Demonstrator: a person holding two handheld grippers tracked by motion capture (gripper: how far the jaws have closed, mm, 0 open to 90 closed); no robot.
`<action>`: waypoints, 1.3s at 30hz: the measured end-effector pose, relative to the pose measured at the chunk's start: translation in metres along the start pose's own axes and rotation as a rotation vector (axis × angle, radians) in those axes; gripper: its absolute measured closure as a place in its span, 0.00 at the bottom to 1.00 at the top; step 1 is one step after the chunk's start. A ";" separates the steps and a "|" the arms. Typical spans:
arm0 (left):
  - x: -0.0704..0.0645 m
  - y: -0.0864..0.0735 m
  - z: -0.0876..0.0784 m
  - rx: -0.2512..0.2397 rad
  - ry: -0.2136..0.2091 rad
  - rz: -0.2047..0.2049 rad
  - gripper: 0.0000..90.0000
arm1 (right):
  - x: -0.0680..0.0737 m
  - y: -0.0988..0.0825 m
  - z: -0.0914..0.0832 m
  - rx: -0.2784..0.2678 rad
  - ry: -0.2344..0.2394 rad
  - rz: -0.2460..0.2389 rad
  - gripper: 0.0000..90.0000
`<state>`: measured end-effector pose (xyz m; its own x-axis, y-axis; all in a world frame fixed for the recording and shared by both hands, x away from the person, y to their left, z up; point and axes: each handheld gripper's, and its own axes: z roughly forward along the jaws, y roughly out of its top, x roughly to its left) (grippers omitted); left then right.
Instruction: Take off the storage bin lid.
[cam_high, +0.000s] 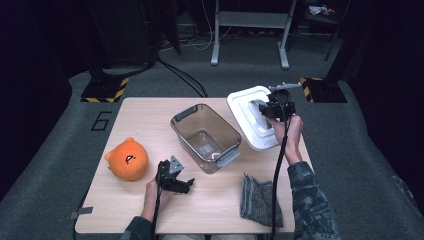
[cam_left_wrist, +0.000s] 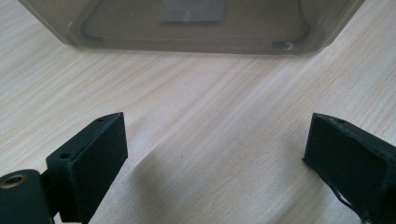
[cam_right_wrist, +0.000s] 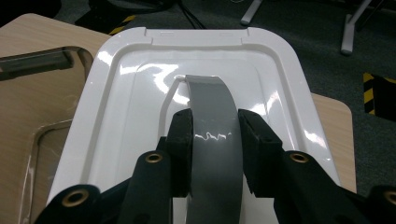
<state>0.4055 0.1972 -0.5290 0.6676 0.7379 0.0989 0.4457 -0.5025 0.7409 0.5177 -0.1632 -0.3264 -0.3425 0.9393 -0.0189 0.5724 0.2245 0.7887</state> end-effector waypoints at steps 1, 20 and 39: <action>0.000 0.000 0.000 0.005 0.000 0.006 0.06 | -0.002 -0.001 0.001 -0.002 -0.013 0.009 0.74; 0.000 0.000 0.000 -0.002 0.000 -0.002 0.06 | -0.032 -0.026 0.038 0.036 -0.108 0.111 0.74; 0.000 0.000 0.000 -0.002 0.000 -0.002 0.06 | -0.029 -0.056 0.084 0.076 -0.135 0.195 0.74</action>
<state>0.4055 0.1971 -0.5291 0.6668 0.7388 0.0978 0.4458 -0.5006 0.7420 0.5580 -0.1815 -0.4212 -0.1200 0.9918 0.0430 0.6740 0.0496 0.7371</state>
